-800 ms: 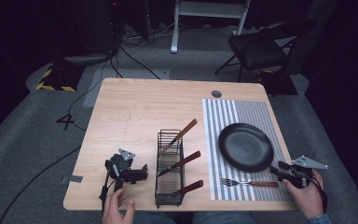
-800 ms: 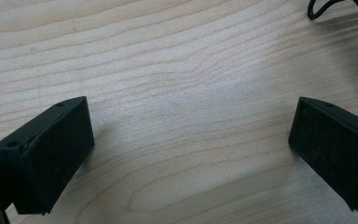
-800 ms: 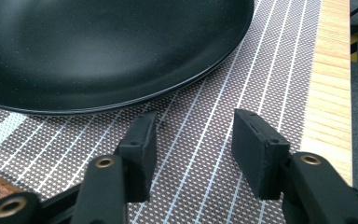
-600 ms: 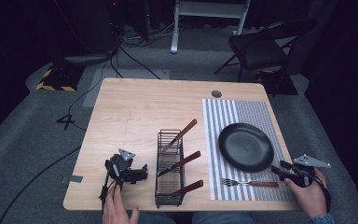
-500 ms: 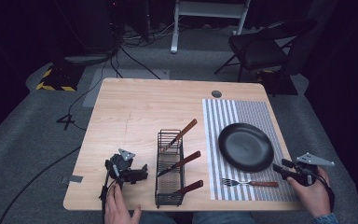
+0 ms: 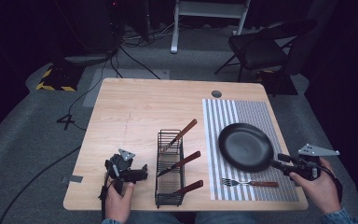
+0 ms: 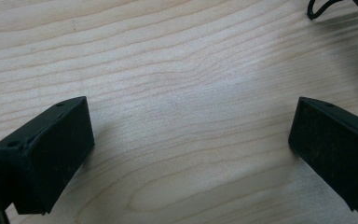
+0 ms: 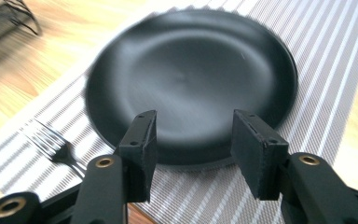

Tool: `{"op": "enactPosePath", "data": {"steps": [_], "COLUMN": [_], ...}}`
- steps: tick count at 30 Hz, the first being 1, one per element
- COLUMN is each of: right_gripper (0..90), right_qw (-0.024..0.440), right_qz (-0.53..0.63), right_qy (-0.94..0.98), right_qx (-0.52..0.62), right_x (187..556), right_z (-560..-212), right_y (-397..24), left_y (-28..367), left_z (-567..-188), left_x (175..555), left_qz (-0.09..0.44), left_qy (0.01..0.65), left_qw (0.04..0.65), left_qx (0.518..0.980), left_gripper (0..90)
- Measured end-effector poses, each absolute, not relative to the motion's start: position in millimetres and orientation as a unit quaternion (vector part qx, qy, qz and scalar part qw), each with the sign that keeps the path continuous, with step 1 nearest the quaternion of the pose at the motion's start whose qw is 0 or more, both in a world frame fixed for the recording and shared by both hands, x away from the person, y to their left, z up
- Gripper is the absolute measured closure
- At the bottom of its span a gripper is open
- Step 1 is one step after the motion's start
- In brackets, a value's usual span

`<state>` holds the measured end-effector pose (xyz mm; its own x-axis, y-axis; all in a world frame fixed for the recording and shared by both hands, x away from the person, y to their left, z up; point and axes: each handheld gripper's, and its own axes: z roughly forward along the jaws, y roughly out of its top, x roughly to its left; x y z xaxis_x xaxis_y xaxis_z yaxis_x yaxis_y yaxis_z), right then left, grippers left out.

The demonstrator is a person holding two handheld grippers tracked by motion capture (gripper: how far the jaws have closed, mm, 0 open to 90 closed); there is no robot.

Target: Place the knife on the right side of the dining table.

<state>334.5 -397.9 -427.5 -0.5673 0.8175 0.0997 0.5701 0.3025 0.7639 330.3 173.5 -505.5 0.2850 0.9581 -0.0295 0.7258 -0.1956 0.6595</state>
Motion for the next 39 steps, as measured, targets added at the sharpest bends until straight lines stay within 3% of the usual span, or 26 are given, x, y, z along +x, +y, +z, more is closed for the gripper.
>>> {"op": "enactPosePath", "data": {"steps": [19,39], "right_gripper": [58.1,61.7], "right_qw": [0.111,0.05], "right_qz": [0.427,0.434], "right_qy": [0.824,0.85], "right_qx": [0.354,0.293], "right_x": [369,413], "right_z": [-344,-321], "right_y": [-311,-209], "left_y": [174,174], "left_z": [-505,-505], "left_x": [331,332], "left_qz": [0.198,0.198], "left_qy": [0.563,0.562], "left_qw": [0.29,0.29], "left_qx": [0.748,0.749], "left_gripper": [0.0,0.0]}}
